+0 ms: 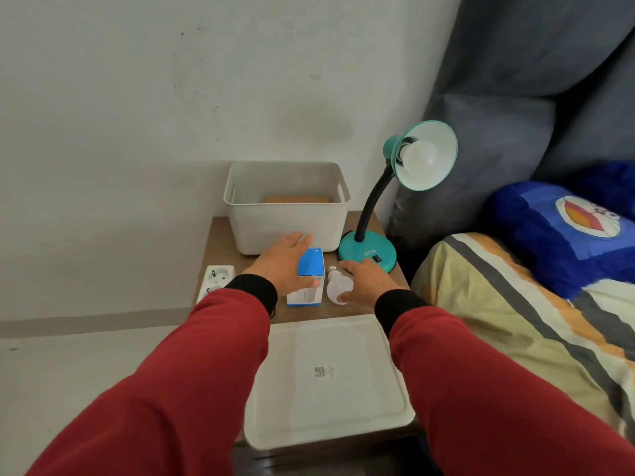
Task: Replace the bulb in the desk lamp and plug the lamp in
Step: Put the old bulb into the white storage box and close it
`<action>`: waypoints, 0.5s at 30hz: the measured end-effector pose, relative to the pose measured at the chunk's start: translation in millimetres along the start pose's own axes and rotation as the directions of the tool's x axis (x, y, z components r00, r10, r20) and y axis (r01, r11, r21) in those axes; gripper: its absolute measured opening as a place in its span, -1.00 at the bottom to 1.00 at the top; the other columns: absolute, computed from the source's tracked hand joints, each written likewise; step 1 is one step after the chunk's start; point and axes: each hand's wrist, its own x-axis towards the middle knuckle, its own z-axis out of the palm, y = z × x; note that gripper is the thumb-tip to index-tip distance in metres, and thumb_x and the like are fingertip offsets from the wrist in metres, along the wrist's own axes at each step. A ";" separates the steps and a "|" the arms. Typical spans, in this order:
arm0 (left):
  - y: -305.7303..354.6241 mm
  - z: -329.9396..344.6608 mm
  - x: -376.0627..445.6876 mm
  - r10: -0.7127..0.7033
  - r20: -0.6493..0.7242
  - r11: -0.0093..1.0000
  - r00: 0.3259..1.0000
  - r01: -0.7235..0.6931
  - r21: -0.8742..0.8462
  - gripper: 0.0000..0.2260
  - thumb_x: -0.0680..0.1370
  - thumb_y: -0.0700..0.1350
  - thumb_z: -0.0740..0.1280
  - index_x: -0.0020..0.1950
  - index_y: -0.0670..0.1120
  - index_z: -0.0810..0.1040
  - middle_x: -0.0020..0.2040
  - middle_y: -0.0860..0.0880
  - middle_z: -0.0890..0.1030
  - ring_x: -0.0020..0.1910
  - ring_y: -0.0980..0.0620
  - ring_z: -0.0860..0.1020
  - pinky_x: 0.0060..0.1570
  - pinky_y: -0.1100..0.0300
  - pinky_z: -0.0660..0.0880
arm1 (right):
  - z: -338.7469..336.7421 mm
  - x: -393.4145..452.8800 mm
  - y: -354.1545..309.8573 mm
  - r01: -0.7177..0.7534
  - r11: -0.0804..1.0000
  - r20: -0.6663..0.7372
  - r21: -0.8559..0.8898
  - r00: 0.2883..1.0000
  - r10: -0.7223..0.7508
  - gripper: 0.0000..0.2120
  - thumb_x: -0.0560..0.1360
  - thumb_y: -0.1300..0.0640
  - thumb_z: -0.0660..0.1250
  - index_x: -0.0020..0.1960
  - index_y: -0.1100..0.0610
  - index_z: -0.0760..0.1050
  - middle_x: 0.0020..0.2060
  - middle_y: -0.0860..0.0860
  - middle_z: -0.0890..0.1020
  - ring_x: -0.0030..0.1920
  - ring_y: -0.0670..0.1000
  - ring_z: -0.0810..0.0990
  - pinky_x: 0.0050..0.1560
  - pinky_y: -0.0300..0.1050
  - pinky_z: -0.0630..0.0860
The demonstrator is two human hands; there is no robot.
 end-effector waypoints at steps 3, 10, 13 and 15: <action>3.0 6.6 10.2 0.040 0.043 0.998 0.998 -0.042 0.045 -0.26 0.55 0.18 0.24 0.57 0.04 -0.11 0.59 0.00 -0.10 0.57 -0.04 -0.11 0.50 0.02 0.00 | 14.0 10.6 4.1 0.012 1.000 0.007 0.014 1.000 -0.012 -0.31 0.46 0.03 0.41 0.50 -0.05 0.19 0.30 0.15 0.39 0.28 0.15 0.46 0.31 -0.01 0.38; -0.2 20.7 18.0 0.061 0.104 0.995 0.993 -0.068 0.071 -0.43 0.62 0.12 0.10 0.57 0.08 -0.07 0.59 0.00 -0.08 0.57 -0.04 -0.12 0.50 0.00 0.02 | 29.3 23.5 6.3 0.027 0.996 -0.015 0.086 1.000 -0.026 -0.43 0.48 0.05 0.37 0.46 -0.05 0.30 0.29 0.15 0.42 0.30 0.14 0.45 0.30 -0.05 0.38; -0.3 22.1 18.4 0.054 0.102 0.996 0.993 -0.061 0.068 -0.42 0.62 0.12 0.09 0.57 0.08 -0.08 0.59 0.00 -0.09 0.57 -0.04 -0.12 0.50 0.00 0.01 | 29.3 25.1 6.4 0.019 0.992 -0.035 0.127 0.999 -0.015 -0.50 0.49 0.11 0.33 0.41 -0.01 0.37 0.29 0.15 0.46 0.28 0.14 0.47 0.28 -0.04 0.41; 0.2 18.7 16.7 0.042 0.103 0.996 0.994 -0.050 0.075 -0.40 0.61 0.15 0.09 0.57 0.06 -0.09 0.59 -0.01 -0.09 0.57 -0.03 -0.12 0.51 -0.01 0.02 | 22.9 24.0 6.0 0.021 0.994 -0.038 0.105 0.999 -0.017 -0.51 0.51 0.11 0.31 0.43 0.00 0.35 0.30 0.15 0.46 0.29 0.14 0.46 0.28 -0.03 0.40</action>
